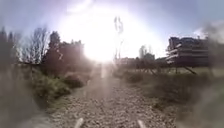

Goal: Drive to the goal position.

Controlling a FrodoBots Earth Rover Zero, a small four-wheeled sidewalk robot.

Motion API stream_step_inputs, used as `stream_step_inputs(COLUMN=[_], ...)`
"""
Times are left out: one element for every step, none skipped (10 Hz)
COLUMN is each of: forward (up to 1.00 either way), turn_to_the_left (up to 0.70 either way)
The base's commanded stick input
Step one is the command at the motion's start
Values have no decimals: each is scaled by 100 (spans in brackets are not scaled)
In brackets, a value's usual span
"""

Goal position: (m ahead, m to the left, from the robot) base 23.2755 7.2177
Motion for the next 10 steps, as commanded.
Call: stream_step_inputs(forward=[50,50,50,50,50,50,50,50,50,50], turn_to_the_left=[0,0,0,0,0,0,0,0,0,0])
